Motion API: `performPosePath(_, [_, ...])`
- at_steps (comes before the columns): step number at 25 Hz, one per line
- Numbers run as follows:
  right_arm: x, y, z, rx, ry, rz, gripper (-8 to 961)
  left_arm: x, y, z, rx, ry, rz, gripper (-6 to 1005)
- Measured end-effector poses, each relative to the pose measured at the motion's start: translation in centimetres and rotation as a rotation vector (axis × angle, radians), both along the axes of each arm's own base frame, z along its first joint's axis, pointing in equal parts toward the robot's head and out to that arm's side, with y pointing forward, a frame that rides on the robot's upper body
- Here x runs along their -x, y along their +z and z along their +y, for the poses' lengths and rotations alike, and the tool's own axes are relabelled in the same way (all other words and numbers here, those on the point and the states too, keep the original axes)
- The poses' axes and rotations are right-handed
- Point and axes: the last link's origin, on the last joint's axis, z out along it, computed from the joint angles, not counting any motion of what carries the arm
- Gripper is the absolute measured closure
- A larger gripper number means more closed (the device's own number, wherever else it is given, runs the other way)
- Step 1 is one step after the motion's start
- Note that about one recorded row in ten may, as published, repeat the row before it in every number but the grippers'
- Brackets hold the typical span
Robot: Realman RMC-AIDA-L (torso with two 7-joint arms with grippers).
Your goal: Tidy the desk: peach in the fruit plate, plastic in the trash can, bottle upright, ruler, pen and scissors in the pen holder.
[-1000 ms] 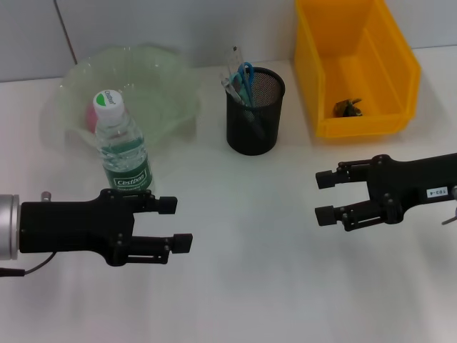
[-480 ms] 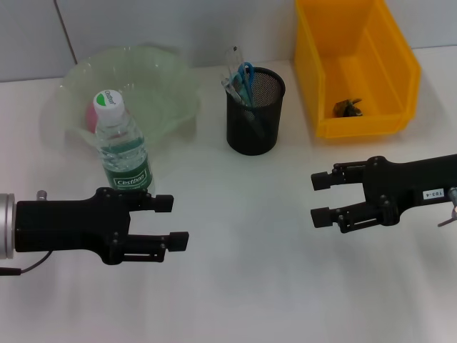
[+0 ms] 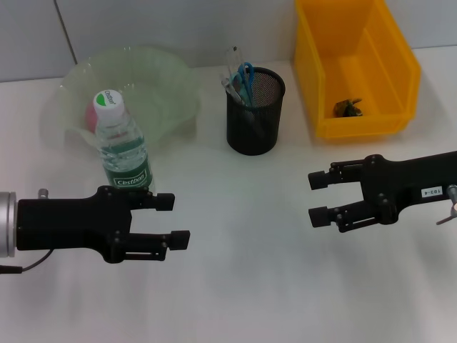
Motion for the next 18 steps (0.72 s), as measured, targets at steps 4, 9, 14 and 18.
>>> performPosePath(4, [0.06, 0.03, -0.03, 0.003, 0.004, 0.001, 135, 0.04, 0.03, 0.08, -0.005, 0.0, 0.002, 216])
performPosePath(9, [0.07, 0.02, -0.04, 0.005, 0.003, 0.0, 135, 0.09, -0.06, 0.0, -0.01, 0.0, -0.002, 216])
performPosePath(14, [-0.01, -0.06, -0.16, 0.006, 0.0, 0.001, 135, 0.03, -0.17, -0.01, -0.008, -0.001, -0.004, 216])
performPosePath(18, [-0.06, -0.12, -0.25, 0.008, 0.0, 0.001, 135, -0.02, -0.19, 0.01, -0.008, -0.002, -0.005, 216])
